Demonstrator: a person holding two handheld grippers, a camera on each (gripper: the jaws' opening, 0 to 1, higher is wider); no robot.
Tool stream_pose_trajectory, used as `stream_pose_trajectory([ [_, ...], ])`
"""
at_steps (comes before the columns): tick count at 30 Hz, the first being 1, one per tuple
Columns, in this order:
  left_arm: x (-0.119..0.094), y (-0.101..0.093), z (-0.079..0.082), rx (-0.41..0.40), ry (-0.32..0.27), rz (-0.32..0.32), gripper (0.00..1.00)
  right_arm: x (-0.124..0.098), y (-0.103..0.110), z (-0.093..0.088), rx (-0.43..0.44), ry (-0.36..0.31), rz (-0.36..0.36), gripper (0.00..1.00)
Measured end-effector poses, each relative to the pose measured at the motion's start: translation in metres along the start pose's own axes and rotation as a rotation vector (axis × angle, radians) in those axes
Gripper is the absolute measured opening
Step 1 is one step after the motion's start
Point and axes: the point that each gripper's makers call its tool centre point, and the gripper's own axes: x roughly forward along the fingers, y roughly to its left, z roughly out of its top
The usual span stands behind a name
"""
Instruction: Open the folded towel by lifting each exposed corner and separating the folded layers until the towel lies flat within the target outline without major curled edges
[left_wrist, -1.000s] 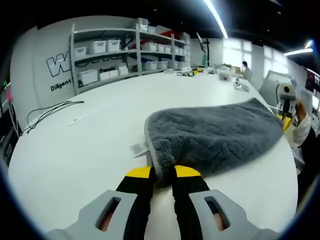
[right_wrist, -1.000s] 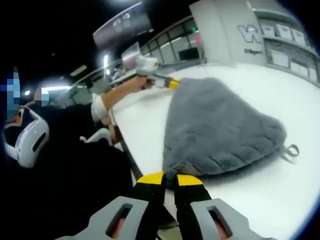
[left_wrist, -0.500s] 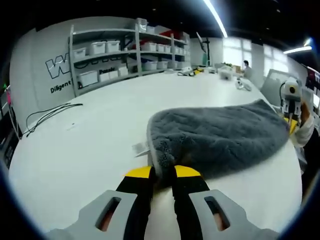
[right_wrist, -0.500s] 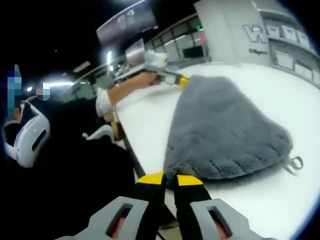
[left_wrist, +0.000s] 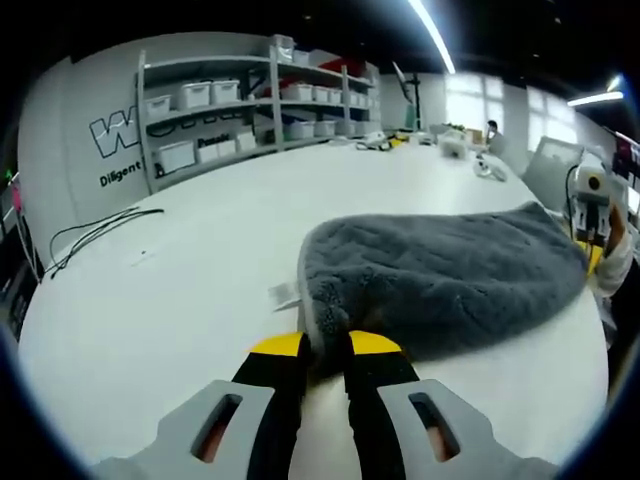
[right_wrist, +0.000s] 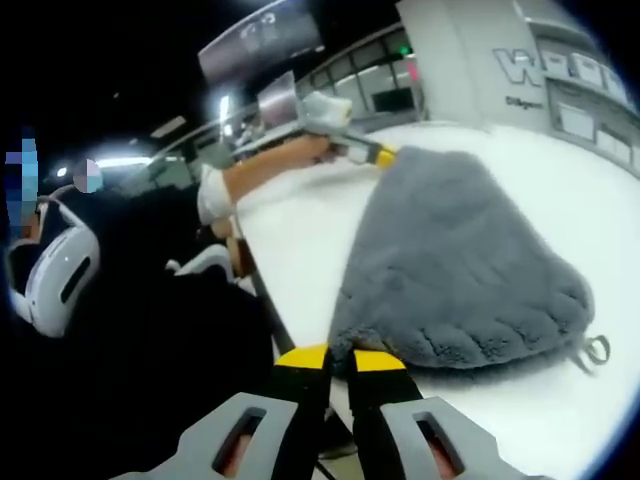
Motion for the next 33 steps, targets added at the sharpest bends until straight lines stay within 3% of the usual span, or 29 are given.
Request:
stream_pose_trajectory([
  [10, 0.007, -0.004, 0.002, 0.009, 0.017, -0.016, 0.14, 0.010, 0.015, -0.001, -0.008, 0.015, 0.020, 0.03],
  [33, 0.026, -0.006, 0.012, 0.057, 0.036, 0.002, 0.14, 0.020, 0.019, 0.005, -0.035, 0.051, 0.038, 0.03],
])
